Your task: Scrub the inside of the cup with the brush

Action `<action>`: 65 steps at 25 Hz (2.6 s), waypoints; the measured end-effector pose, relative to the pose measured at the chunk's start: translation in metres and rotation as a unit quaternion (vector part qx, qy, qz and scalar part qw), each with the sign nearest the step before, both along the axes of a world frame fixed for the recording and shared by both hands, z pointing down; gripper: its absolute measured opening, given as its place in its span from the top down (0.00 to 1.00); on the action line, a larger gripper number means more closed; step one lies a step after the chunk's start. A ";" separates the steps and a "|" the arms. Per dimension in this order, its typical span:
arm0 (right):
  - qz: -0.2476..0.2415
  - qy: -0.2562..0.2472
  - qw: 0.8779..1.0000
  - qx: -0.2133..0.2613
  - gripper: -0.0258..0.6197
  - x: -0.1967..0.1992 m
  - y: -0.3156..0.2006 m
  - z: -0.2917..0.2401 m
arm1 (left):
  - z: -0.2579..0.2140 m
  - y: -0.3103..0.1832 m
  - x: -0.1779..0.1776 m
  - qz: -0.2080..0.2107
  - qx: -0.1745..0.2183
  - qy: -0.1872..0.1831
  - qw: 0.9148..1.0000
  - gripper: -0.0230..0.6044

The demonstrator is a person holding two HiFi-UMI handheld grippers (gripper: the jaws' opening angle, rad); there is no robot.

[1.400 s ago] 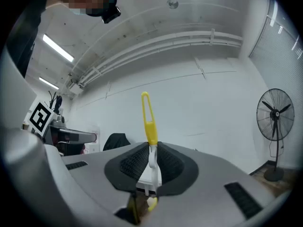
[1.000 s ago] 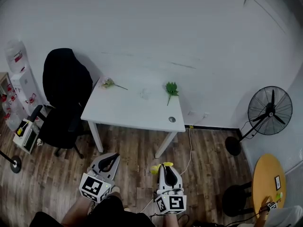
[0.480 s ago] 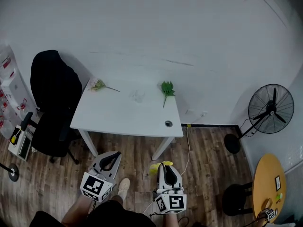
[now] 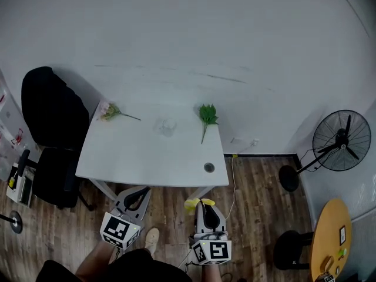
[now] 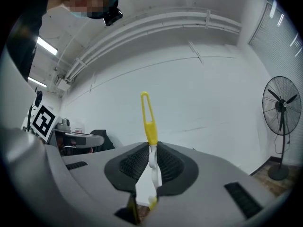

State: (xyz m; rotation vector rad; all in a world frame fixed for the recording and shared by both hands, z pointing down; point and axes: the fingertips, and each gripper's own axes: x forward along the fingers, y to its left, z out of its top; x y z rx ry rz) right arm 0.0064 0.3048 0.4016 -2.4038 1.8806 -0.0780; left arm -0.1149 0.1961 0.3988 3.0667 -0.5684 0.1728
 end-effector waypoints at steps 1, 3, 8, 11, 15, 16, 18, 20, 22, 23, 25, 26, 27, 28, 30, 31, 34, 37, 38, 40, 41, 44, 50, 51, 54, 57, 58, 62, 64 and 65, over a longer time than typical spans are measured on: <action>0.001 -0.001 1.000 -0.003 0.86 0.007 -0.011 0.002 | 0.002 -0.011 0.007 0.001 -0.002 -0.001 1.000 0.93; 0.003 -0.003 1.000 -0.008 0.86 0.019 -0.032 0.006 | 0.007 -0.033 0.019 0.003 -0.004 -0.003 1.000 0.93; 0.003 -0.002 1.000 -0.017 0.86 0.039 -0.080 0.010 | 0.013 -0.079 0.038 0.003 -0.009 -0.005 1.000 0.93; -0.001 -0.002 1.000 -0.017 0.86 0.046 -0.105 0.011 | 0.015 -0.102 0.046 0.002 -0.009 -0.005 1.000 0.92; -0.007 0.000 1.000 -0.017 0.85 0.053 -0.133 0.010 | 0.015 -0.126 0.052 -0.002 -0.011 -0.001 1.000 0.93; -0.010 0.002 1.000 -0.017 0.85 0.054 -0.139 0.009 | 0.015 -0.132 0.053 -0.003 -0.011 0.001 1.000 0.92; -0.014 0.004 1.000 -0.014 0.85 0.055 -0.151 0.007 | 0.013 -0.142 0.054 -0.008 -0.009 0.005 1.000 0.92; -0.018 0.006 1.000 -0.012 0.85 0.056 -0.161 0.004 | 0.011 -0.151 0.054 -0.012 -0.009 0.009 1.000 0.92; -0.022 0.008 1.000 -0.011 0.85 0.058 -0.170 0.003 | 0.009 -0.159 0.054 -0.016 -0.008 0.011 1.000 0.92; -0.023 0.008 1.000 -0.010 0.85 0.060 -0.174 0.002 | 0.009 -0.163 0.055 -0.018 -0.007 0.011 1.000 0.92; -0.027 0.010 1.000 -0.006 0.86 0.063 -0.182 -0.001 | 0.008 -0.170 0.056 -0.022 -0.006 0.012 1.000 0.92; -0.030 0.011 0.999 -0.004 0.85 0.065 -0.186 -0.001 | 0.008 -0.174 0.057 -0.024 -0.006 0.012 1.000 0.92; -0.032 0.012 0.999 -0.003 0.85 0.067 -0.190 -0.002 | 0.009 -0.178 0.058 -0.026 -0.007 0.012 1.000 0.93; -0.034 0.013 0.999 -0.002 0.85 0.069 -0.194 -0.003 | 0.009 -0.181 0.060 -0.028 -0.008 0.012 0.999 0.92; -0.038 0.015 0.999 -0.001 0.86 0.075 -0.202 -0.006 | 0.009 -0.188 0.064 -0.033 -0.009 0.012 0.999 0.92; -0.040 0.015 0.999 -0.001 0.85 0.079 -0.205 -0.007 | 0.009 -0.191 0.067 -0.035 -0.009 0.012 0.999 0.93; -0.048 0.018 0.999 0.002 0.85 0.093 -0.219 -0.008 | 0.010 -0.202 0.077 -0.044 -0.009 0.013 0.999 0.92; -0.063 0.021 0.998 0.006 0.85 0.108 -0.240 -0.007 | 0.012 -0.217 0.091 -0.057 -0.009 0.016 0.998 0.93; -0.069 0.022 0.997 0.007 0.85 0.114 -0.248 -0.007 | 0.013 -0.223 0.096 -0.062 -0.009 0.017 0.998 0.92; -0.080 0.021 0.996 0.008 0.85 0.127 -0.266 -0.008 | 0.014 -0.235 0.109 -0.071 -0.010 0.015 0.997 0.92; -0.088 0.020 0.996 0.008 0.86 0.133 -0.275 -0.008 | 0.015 -0.241 0.115 -0.076 -0.012 0.012 0.997 0.92; -0.113 0.017 0.993 0.009 0.85 0.148 -0.305 -0.009 | 0.019 -0.261 0.129 -0.094 -0.018 0.004 0.995 0.93; -0.155 0.008 0.988 0.005 0.86 0.170 -0.357 -0.004 | 0.026 -0.298 0.149 -0.130 -0.026 -0.003 0.991 0.92; -0.161 0.007 0.987 0.005 0.86 0.173 -0.364 -0.003 | 0.027 -0.303 0.152 -0.135 -0.026 -0.004 0.990 0.92; -0.176 0.003 0.984 0.002 0.86 0.179 -0.384 0.001 | 0.031 -0.317 0.158 -0.149 -0.026 -0.008 0.989 0.93; -0.186 -0.002 0.983 -0.003 0.86 0.184 -0.404 0.005 | 0.035 -0.332 0.163 -0.161 -0.025 -0.006 0.987 0.93; -0.191 -0.003 0.982 -0.003 0.85 0.184 -0.410 0.006 | 0.037 -0.336 0.163 -0.165 -0.025 -0.005 0.986 0.93; -0.211 -0.008 0.977 -0.005 0.85 0.187 -0.432 0.013 | 0.046 -0.349 0.168 -0.178 -0.038 -0.018 0.983 0.93; -0.222 -0.010 0.975 -0.007 0.86 0.189 -0.444 0.018 | 0.049 -0.357 0.171 -0.184 -0.038 -0.020 0.982 0.92; -0.226 -0.011 0.974 -0.009 0.86 0.190 -0.449 0.020 | 0.051 -0.360 0.173 -0.188 -0.036 -0.019 0.981 0.92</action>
